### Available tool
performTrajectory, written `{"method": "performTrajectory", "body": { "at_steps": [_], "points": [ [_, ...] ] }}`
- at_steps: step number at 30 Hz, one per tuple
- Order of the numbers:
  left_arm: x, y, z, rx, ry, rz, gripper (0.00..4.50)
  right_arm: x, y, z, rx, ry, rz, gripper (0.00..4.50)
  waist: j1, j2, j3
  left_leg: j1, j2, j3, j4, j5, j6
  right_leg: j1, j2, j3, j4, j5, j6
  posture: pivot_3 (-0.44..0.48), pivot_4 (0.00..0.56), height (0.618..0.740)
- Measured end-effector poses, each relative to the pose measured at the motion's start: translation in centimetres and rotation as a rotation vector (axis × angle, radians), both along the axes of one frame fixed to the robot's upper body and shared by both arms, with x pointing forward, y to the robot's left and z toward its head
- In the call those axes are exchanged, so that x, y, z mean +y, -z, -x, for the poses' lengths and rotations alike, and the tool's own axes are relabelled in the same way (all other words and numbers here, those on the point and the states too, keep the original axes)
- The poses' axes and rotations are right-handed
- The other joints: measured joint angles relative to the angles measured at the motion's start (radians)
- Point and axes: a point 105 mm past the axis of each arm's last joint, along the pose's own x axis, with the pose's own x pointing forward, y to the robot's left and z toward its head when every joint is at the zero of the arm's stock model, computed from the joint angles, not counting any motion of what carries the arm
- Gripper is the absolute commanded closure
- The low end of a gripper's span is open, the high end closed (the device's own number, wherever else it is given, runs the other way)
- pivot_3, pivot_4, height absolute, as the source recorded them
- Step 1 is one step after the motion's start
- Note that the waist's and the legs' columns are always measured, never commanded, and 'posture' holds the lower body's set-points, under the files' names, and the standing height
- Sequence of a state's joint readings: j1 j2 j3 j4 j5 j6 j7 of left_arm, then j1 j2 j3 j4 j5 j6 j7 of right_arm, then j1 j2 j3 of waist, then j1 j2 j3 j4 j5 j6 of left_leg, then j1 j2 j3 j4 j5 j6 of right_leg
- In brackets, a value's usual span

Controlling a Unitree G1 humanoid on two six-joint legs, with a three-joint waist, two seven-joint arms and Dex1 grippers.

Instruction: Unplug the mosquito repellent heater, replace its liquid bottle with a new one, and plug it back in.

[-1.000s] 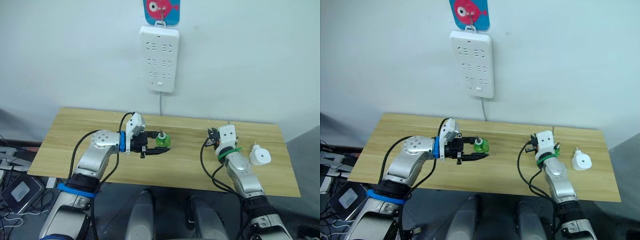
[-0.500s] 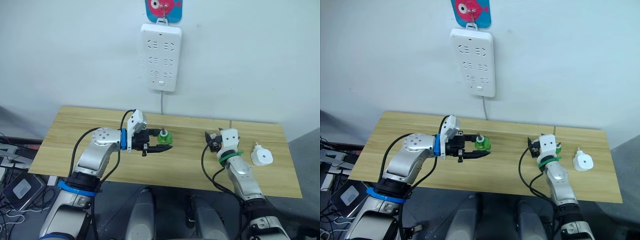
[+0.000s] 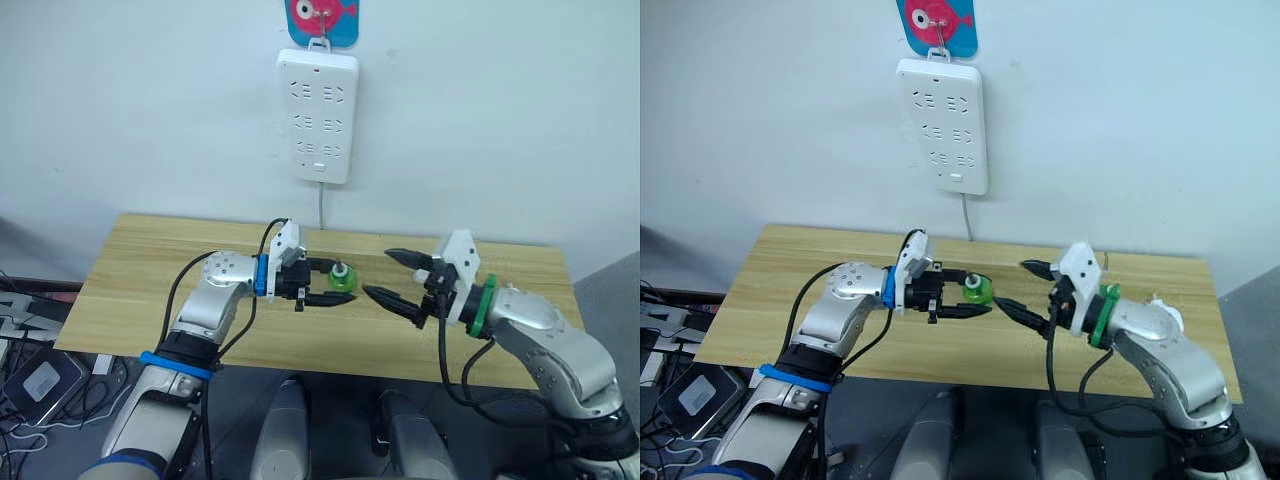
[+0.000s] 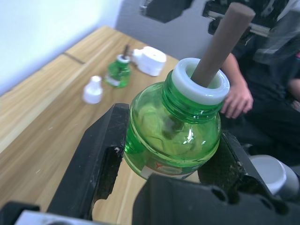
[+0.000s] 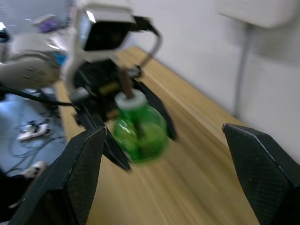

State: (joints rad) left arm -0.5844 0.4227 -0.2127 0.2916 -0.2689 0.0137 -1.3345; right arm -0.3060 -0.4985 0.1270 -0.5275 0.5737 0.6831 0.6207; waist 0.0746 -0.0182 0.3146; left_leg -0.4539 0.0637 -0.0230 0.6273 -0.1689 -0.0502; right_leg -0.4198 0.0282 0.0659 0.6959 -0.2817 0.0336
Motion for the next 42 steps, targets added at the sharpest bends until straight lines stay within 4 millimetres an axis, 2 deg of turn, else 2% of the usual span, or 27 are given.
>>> {"method": "performTrajectory", "body": {
  "at_steps": [3,5,9,15,21,22,26,28,31,33,36,42],
  "points": [
    [-0.3,-0.5,-0.1,-0.01,0.015,0.005,2.26,1.7,-0.3,0.2,-0.003,-0.047,-0.011,0.35,0.0,-0.001,-0.001,-0.001,0.0,0.0,0.0,0.0,0.0,0.0,0.0,-0.001,0.0,0.0,0.0,0.218,0.216,0.74],
    [-0.5,-0.5,-0.1,-0.006,0.018,0.011,2.26,2.5,0.4,0.1,0.002,-0.059,0.017,0.35,0.001,-0.001,-0.002,-0.002,-0.001,0.0,0.0,0.0,0.0,0.0,0.0,-0.001,-0.001,0.0,0.0,0.224,0.216,0.74],
    [-0.7,-0.4,-0.1,0.011,0.017,0.014,2.26,2.4,1.4,-0.5,-0.015,-0.039,0.071,1.52,0.004,-0.001,-0.002,-0.002,-0.001,-0.001,0.001,0.0,0.0,0.0,-0.001,-0.002,0.0,0.0,0.0,0.226,0.218,0.74],
    [-0.6,-0.1,0.0,0.027,0.014,0.013,2.26,2.2,1.2,-0.7,-0.055,-0.034,0.085,3.6,0.003,-0.002,-0.002,-0.002,-0.001,-0.002,0.001,0.001,-0.001,0.0,0.0,-0.002,0.001,0.0,0.0,0.225,0.223,0.74],
    [-0.7,-0.1,0.1,0.046,0.01,0.015,2.26,2.0,1.3,-0.7,-0.048,-0.021,0.051,3.64,0.003,-0.003,-0.003,-0.002,-0.001,-0.002,0.001,0.001,-0.001,0.0,0.0,-0.003,0.001,0.001,-0.001,0.222,0.228,0.74],
    [-0.7,-0.1,0.1,0.062,0.004,0.02,1.55,2.0,1.2,-0.7,-0.019,-0.007,0.012,3.64,0.003,-0.003,-0.003,-0.002,-0.001,-0.002,0.001,0.001,-0.001,0.0,0.0,-0.003,0.001,0.001,-0.001,0.222,0.228,0.74],
    [-1.4,-1.9,-0.4,0.105,-0.055,0.129,0.4,0.7,-0.5,-2.4,0.144,0.141,-0.275,3.64,0.002,-0.003,-0.003,-0.002,0.0,-0.003,0.001,0.003,-0.004,0.0,-0.001,-0.003,0.002,0.003,-0.004,0.217,0.231,0.74],
    [-2.1,-2.9,-0.9,0.113,-0.104,0.213,0.0,-0.9,-1.5,-3.4,0.241,0.237,-0.448,3.64,0.004,-0.003,-0.003,-0.002,-0.001,-0.004,0.001,0.004,-0.006,0.001,-0.002,-0.004,0.002,0.004,-0.004,0.209,0.233,0.74],
    [-2.7,-4.3,-1.5,0.107,-0.176,0.318,0.0,-4.3,-2.0,-4.7,0.366,0.4,-0.683,3.64,0.004,-0.004,-0.004,-0.002,-0.002,-0.003,0.001,0.004,-0.007,0.001,-0.004,-0.003,0.002,0.005,-0.002,0.207,0.236,0.74],
    [-3.1,-5.2,-1.8,0.096,-0.222,0.382,0.0,-5.8,-1.9,-5.1,0.456,0.471,-0.825,3.64,0.0,-0.004,-0.004,-0.002,-0.003,-0.002,0.001,0.004,-0.007,0.001,-0.004,-0.002,0.001,0.005,-0.001,0.207,0.237,0.74],
    [-3.8,-5.9,-1.8,0.084,-0.267,0.441,0.0,-5.5,-2.3,-4.8,0.57,0.458,-0.955,3.64,-0.008,-0.003,-0.004,-0.002,-0.002,-0.002,0.001,0.004,-0.007,0.0,-0.003,-0.002,0.002,0.005,-0.001,0.21,0.237,0.74],
    [-4.8,-5.9,-1.5,0.073,-0.296,0.486,0.0,-4.9,-2.9,-4.2,0.664,0.425,-1.031,3.64,-0.025,-0.003,-0.004,-0.002,-0.002,-0.002,0.001,0.004,-0.006,0.0,-0.002,-0.002,0.002,0.005,-0.001,0.212,0.237,0.74]
  ]
}}
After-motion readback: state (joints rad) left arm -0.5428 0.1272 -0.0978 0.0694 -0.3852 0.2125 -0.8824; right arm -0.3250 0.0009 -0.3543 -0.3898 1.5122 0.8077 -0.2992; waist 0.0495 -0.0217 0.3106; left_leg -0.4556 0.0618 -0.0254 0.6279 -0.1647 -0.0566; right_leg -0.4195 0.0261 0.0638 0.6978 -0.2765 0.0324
